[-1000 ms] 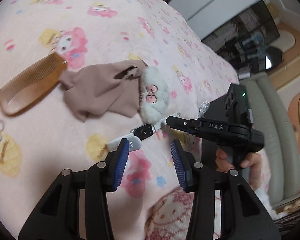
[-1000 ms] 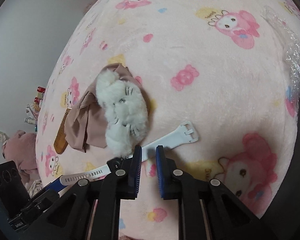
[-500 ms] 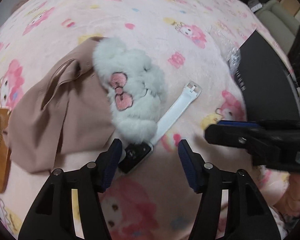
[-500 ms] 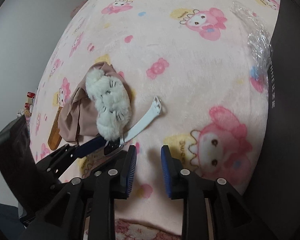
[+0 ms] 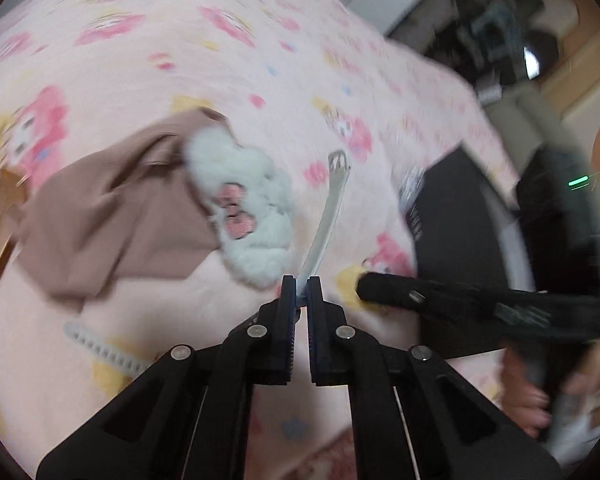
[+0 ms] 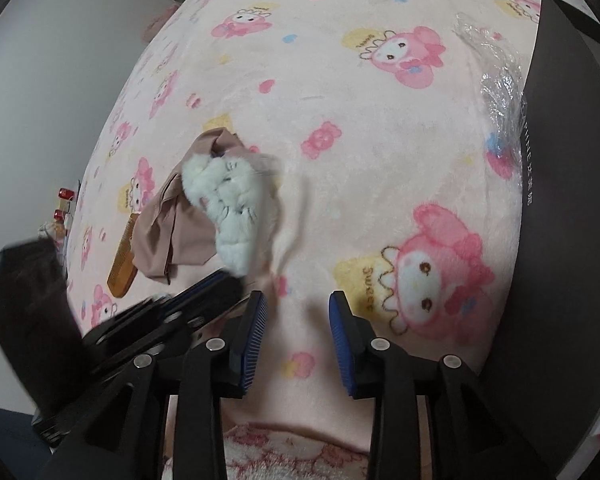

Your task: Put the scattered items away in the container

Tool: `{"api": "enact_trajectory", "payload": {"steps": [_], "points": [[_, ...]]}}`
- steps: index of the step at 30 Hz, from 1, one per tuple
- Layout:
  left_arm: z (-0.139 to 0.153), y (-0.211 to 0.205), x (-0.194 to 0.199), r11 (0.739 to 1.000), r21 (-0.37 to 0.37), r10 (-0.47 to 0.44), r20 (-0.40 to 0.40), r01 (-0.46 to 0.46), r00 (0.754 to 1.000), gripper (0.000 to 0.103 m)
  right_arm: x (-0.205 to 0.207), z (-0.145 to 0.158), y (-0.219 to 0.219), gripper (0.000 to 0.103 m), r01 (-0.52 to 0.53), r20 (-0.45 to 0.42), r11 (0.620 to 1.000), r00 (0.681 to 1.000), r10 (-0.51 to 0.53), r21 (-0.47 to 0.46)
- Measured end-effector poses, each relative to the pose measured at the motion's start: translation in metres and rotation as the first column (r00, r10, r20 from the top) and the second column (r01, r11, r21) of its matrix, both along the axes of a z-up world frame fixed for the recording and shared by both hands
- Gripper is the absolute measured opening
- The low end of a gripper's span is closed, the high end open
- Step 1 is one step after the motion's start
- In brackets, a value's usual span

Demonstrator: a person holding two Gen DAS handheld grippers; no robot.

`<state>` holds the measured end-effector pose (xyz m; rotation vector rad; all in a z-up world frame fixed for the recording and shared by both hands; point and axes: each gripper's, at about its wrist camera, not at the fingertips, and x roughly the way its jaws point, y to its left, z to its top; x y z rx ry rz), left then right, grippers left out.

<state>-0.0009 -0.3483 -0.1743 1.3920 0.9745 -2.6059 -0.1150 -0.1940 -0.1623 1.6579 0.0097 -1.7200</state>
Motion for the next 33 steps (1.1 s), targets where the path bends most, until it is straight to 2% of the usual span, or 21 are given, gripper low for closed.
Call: {"api": "enact_trajectory", "payload": {"steps": [3, 6, 9, 11, 14, 15, 18, 20, 21, 22, 23, 24, 25, 27, 30, 32, 33], "points": [[0.010, -0.019, 0.030, 0.994, 0.029, 0.105, -0.031, -0.104, 0.994, 0.000, -0.007, -0.005, -0.004, 0.029, 0.017, 0.008, 1.000, 1.000, -0.017, 0.021], [0.012, -0.039, 0.063, 0.978, 0.049, 0.203, -0.046, -0.201, 0.978, 0.000, -0.005, -0.004, -0.013, 0.029, -0.034, 0.032, 0.999, 0.999, 0.034, 0.020], [0.002, -0.046, 0.070, 0.983, 0.055, 0.180, -0.039, -0.177, 0.983, 0.000, 0.008, 0.002, -0.034, 0.029, -0.133, 0.030, 0.991, 0.991, 0.132, 0.003], [-0.003, -0.037, 0.062, 0.993, 0.029, 0.113, -0.016, -0.113, 0.993, 0.001, 0.011, 0.001, -0.043, 0.029, -0.150, 0.037, 0.989, 0.988, 0.149, 0.009], [-0.011, -0.008, 0.035, 0.998, -0.058, -0.012, 0.026, 0.014, 1.000, 0.020, 0.009, -0.001, -0.041, 0.029, -0.096, 0.013, 0.995, 0.995, 0.095, 0.033], [-0.015, 0.005, 0.022, 0.993, -0.096, -0.066, 0.046, 0.070, 0.997, 0.027, 0.008, -0.002, -0.037, 0.029, -0.078, 0.015, 0.996, 0.997, 0.077, 0.035], [-0.032, 0.025, -0.004, 0.978, -0.129, -0.151, 0.115, 0.166, 0.982, 0.032, 0.006, -0.010, -0.025, 0.031, -0.047, 0.041, 0.997, 0.998, 0.045, 0.058], [-0.044, 0.035, -0.021, 0.965, -0.168, -0.173, 0.171, 0.202, 0.970, 0.042, 0.003, -0.013, -0.014, 0.031, -0.026, 0.048, 0.997, 0.999, 0.022, 0.072], [-0.048, 0.039, -0.027, 0.958, -0.189, -0.181, 0.187, 0.216, 0.966, 0.051, 0.002, -0.014, -0.008, 0.031, -0.015, 0.053, 0.997, 0.999, 0.011, 0.074], [-0.053, 0.042, -0.033, 0.953, -0.190, -0.196, 0.207, 0.236, 0.959, 0.054, 0.001, -0.014, -0.003, 0.032, -0.005, 0.059, 0.997, 0.998, 0.001, 0.072], [-0.058, 0.044, -0.037, 0.951, -0.187, -0.201, 0.225, 0.245, 0.953, 0.053, 0.000, -0.015, 0.002, 0.034, 0.002, 0.063, 0.998, 0.998, -0.006, 0.069], [-0.062, 0.045, -0.039, 0.950, -0.194, -0.198, 0.239, 0.246, 0.951, 0.048, 0.000, -0.016, 0.004, 0.034, 0.011, 0.066, 0.998, 0.998, -0.015, 0.068], [-0.065, 0.045, -0.040, 0.947, -0.207, -0.193, 0.250, 0.247, 0.949, 0.032, 0.000, -0.016, 0.005, 0.035, 0.017, 0.068, 0.998, 0.997, -0.022, 0.066], [-0.067, 0.042, -0.037, 0.954, -0.188, -0.185, 0.234, 0.231, 0.954, 0.030, -0.001, -0.016, 0.007, 0.035, 0.021, 0.072, 0.998, 0.997, -0.025, 0.065], [-0.059, 0.024, -0.022, 0.988, -0.043, -0.140, 0.135, 0.147, 0.981, 0.024, 0.000, -0.010, 0.011, 0.035, 0.027, 0.070, 0.999, 0.997, -0.030, 0.045], [-0.049, 0.009, -0.008, 0.991, 0.095, -0.100, 0.054, 0.094, 0.994, 0.019, 0.003, -0.004, 0.014, 0.035, 0.024, 0.069, 0.999, 0.997, -0.025, 0.024], [-0.043, 0.004, -0.003, 0.988, 0.135, -0.081, 0.018, 0.078, 0.997, 0.007, 0.004, 0.000, 0.015, 0.035, 0.023, 0.068, 1.000, 0.997, -0.024, 0.016]]}}
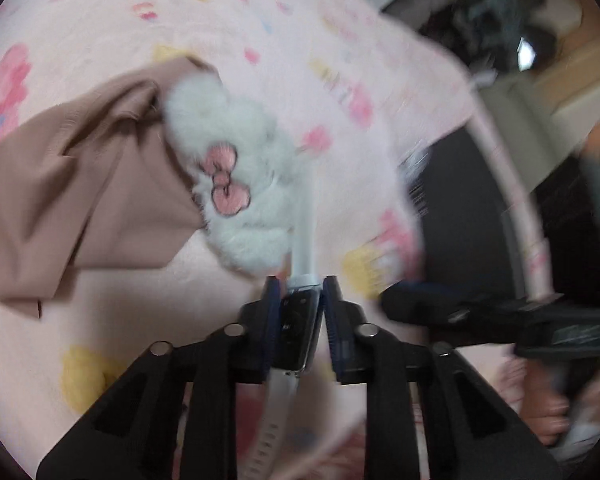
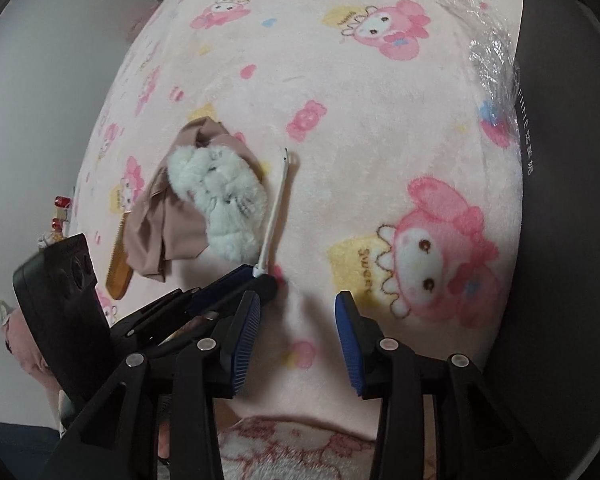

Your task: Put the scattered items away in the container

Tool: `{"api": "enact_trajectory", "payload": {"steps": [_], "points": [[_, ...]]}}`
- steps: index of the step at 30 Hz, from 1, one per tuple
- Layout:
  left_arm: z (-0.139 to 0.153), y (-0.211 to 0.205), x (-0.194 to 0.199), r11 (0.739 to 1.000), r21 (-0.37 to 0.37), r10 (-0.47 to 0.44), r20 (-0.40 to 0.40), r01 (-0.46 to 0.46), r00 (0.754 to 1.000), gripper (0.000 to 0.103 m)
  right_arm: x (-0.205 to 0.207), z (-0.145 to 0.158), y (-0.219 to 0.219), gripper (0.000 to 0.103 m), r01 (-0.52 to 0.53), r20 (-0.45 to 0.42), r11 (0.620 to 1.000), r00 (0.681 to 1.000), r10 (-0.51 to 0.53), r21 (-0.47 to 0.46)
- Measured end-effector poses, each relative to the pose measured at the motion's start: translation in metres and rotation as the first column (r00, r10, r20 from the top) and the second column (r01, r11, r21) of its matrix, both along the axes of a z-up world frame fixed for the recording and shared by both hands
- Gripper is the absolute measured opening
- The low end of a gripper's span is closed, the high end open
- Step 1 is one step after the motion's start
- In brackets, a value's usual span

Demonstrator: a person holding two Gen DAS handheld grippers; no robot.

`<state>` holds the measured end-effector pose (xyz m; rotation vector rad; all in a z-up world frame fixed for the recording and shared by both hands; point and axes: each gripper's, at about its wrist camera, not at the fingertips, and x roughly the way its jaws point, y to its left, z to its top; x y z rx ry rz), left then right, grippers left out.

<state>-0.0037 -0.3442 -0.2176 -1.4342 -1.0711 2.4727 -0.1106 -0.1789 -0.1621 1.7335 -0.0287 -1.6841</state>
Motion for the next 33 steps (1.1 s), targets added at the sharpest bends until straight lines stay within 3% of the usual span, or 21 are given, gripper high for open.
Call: {"api": "enact_trajectory", "payload": {"steps": [3, 7, 12, 16, 21, 27, 30, 33], "points": [[0.023, -0.010, 0.008, 0.993, 0.114, 0.052, -0.097, -0.041, 0.994, 0.007, 0.008, 0.017, 0.007, 0.035, -0.013, -0.013, 0.999, 1.000, 0.012, -0.030], [0.050, -0.012, 0.006, 0.988, 0.127, 0.111, -0.141, -0.093, 0.984, 0.007, 0.020, 0.037, 0.012, 0.044, -0.052, -0.024, 0.994, 0.998, 0.050, -0.093], [0.076, -0.012, 0.018, 0.966, 0.206, 0.201, -0.209, -0.158, 0.957, 0.007, 0.037, 0.056, 0.009, 0.046, -0.122, -0.038, 0.981, 0.992, 0.118, -0.152], [0.101, 0.006, 0.017, 0.967, 0.180, 0.224, -0.256, -0.181, 0.940, 0.008, 0.050, 0.077, 0.007, 0.052, -0.149, -0.101, 0.967, 0.986, 0.131, -0.206], [0.126, 0.037, 0.010, 0.972, 0.183, 0.195, -0.297, -0.145, 0.935, 0.007, 0.048, 0.099, 0.042, 0.052, -0.116, -0.135, 0.965, 0.987, 0.086, -0.237], [0.148, 0.110, -0.016, 0.981, 0.189, 0.108, -0.343, -0.044, 0.933, 0.007, 0.045, 0.112, 0.098, 0.053, -0.061, -0.177, 0.958, 0.984, 0.010, -0.280], [0.156, 0.152, -0.031, 0.977, 0.213, 0.069, -0.372, 0.013, 0.926, 0.007, 0.034, 0.110, 0.134, 0.053, 0.018, -0.173, 0.960, 0.983, -0.069, -0.280], [0.160, 0.194, -0.048, 0.971, 0.232, 0.040, -0.392, 0.056, 0.919, 0.007, 0.025, 0.112, 0.180, 0.040, 0.091, -0.190, 0.951, 0.970, -0.152, -0.297]]}}
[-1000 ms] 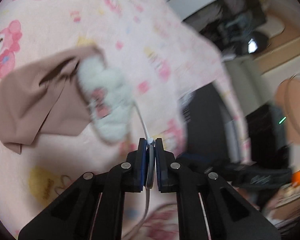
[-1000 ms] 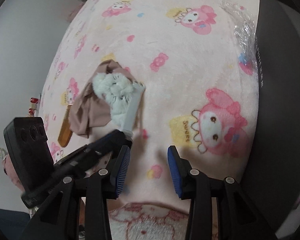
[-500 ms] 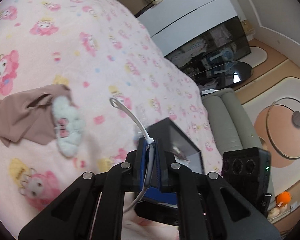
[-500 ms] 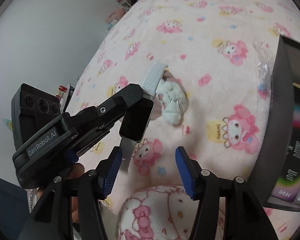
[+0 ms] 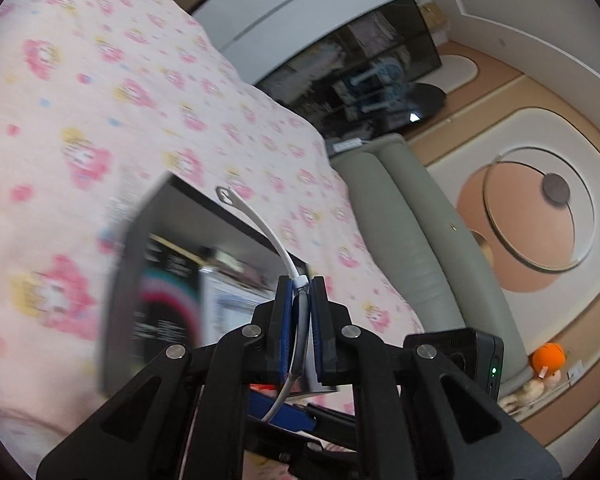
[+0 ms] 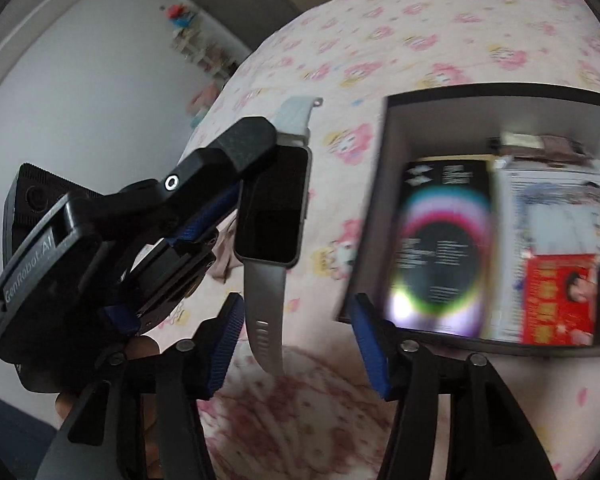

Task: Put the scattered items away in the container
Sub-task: 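Lift the smartwatch and carry it with the left gripper over the box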

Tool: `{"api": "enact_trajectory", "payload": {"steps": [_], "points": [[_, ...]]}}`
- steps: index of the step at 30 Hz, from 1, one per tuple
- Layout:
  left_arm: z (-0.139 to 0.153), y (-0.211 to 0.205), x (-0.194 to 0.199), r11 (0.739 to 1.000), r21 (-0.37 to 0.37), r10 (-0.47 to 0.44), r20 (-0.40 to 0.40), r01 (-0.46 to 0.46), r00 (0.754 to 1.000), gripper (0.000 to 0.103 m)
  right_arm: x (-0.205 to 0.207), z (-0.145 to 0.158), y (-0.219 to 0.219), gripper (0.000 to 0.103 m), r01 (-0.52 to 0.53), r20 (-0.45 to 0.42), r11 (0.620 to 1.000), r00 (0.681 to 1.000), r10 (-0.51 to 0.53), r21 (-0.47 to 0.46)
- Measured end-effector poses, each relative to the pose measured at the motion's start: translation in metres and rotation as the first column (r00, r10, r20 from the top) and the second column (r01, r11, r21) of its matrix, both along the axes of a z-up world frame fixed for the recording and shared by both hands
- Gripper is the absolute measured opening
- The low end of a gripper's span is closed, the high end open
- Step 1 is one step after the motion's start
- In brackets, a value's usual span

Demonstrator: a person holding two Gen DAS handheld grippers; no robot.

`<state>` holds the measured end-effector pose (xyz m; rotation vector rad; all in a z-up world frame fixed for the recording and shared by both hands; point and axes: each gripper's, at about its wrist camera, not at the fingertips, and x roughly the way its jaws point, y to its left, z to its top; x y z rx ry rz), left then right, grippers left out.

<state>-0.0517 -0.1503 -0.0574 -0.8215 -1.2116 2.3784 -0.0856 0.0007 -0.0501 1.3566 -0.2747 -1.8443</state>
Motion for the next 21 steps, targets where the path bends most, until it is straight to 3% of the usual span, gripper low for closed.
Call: {"api": "enact_trajectory", "payload": {"steps": [2, 6, 11, 21], "points": [[0.000, 0.024, -0.012, 0.999, 0.017, -0.027, -0.006, 0.027, 1.000, 0.007, -0.006, 0.002, 0.026, 0.027, 0.046, -0.011, 0.999, 0.999, -0.046, 0.012], [-0.002, 0.059, -0.038, 0.998, 0.018, -0.063, -0.003, 0.063, 0.998, 0.007, -0.024, 0.006, 0.079, 0.019, 0.148, -0.034, 0.988, 0.989, -0.147, 0.033], [-0.007, 0.084, -0.074, 0.997, 0.014, -0.079, 0.005, 0.079, 0.997, 0.007, -0.052, 0.006, 0.115, 0.019, 0.212, -0.075, 0.974, 0.976, -0.207, 0.079], [-0.005, 0.097, -0.133, 0.987, -0.147, -0.059, 0.040, 0.064, 0.997, 0.007, -0.130, -0.006, 0.120, 0.018, 0.206, -0.107, 0.966, 0.976, -0.191, 0.154]]}}
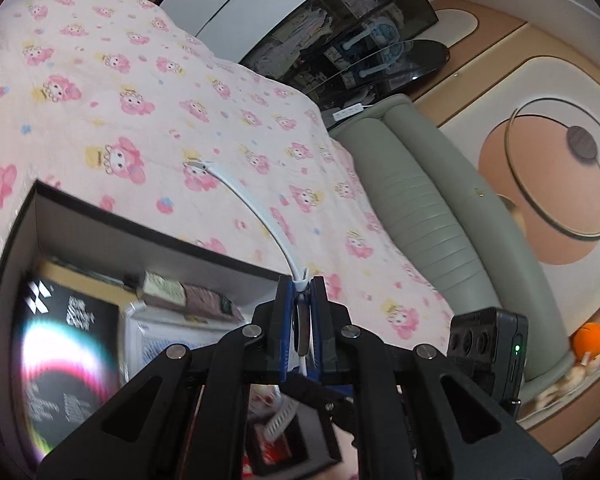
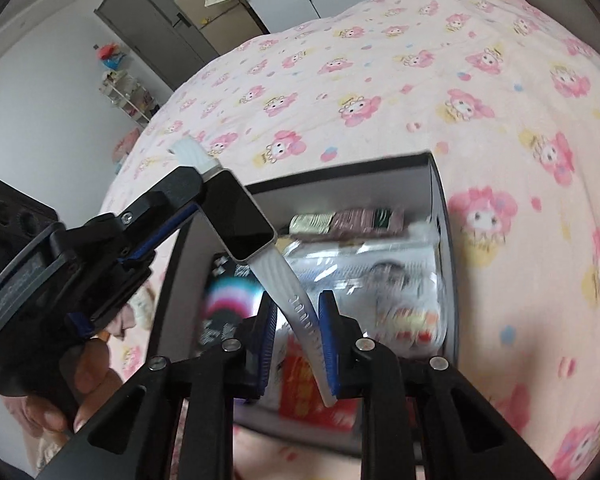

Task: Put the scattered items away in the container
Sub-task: 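Lift the smartwatch and carry it with the left gripper over the box, then lower the smartwatch into the box and open the left gripper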

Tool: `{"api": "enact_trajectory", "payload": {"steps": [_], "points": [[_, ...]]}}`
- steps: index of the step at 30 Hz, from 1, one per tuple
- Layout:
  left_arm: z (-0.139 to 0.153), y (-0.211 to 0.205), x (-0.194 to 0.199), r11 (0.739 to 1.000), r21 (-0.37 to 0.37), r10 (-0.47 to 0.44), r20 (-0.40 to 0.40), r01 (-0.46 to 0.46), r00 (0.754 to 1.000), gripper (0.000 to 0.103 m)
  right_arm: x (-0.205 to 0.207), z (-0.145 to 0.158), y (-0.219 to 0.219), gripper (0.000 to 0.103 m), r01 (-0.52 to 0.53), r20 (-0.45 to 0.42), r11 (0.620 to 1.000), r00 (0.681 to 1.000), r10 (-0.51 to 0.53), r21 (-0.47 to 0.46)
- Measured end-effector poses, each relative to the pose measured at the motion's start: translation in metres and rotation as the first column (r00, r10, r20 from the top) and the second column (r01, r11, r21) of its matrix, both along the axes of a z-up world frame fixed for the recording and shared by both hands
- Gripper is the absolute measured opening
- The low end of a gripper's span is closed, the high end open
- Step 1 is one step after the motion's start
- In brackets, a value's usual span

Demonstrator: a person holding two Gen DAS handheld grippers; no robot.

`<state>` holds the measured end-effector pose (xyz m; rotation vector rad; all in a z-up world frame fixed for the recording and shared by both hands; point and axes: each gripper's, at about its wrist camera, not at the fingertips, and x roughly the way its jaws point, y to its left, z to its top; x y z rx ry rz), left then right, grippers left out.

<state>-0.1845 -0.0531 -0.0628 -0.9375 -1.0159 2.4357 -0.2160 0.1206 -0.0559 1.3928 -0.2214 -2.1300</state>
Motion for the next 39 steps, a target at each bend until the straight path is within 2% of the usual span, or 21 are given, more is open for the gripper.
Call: {"api": "enact_trajectory", "payload": {"steps": [7, 15, 22, 26, 30, 35, 39], "points": [[-0.032, -0.016, -0.013, 0.999, -0.007, 0.041, 0.089, -0.041, 0.995, 0.007, -0.034, -0.025, -0.019, 0.017, -0.039, -0.032, 0.995, 0.999, 0.042, 0.089], [-0.061, -0.021, -0.014, 0.999, 0.000, 0.039, 0.183, -0.039, 0.982, 0.007, -0.042, -0.037, -0.017, 0.017, -0.027, -0.080, 0.992, 0.996, 0.038, 0.126], [-0.066, -0.021, -0.007, 0.999, -0.025, 0.039, 0.202, -0.035, 0.979, 0.004, -0.044, -0.043, -0.012, 0.017, -0.010, -0.059, 0.996, 0.998, 0.015, 0.090], [-0.069, -0.023, -0.009, 0.999, -0.028, 0.035, 0.215, -0.029, 0.976, 0.004, -0.040, -0.040, -0.018, 0.017, -0.016, -0.089, 0.994, 0.996, 0.025, 0.104], [-0.073, -0.021, -0.012, 1.000, -0.028, 0.011, 0.243, -0.004, 0.970, 0.004, -0.037, -0.043, -0.019, 0.017, -0.023, -0.071, 0.993, 0.997, 0.031, 0.116], [-0.068, -0.013, -0.028, 0.993, -0.106, -0.024, 0.315, 0.061, 0.949, 0.005, -0.035, -0.049, -0.006, 0.017, -0.004, -0.026, 0.992, 1.000, 0.008, 0.130], [-0.057, -0.013, -0.045, 0.976, -0.208, 0.005, 0.334, 0.068, 0.943, 0.010, -0.040, -0.039, 0.014, 0.017, 0.046, -0.009, 0.995, 0.999, -0.046, 0.088]]}}
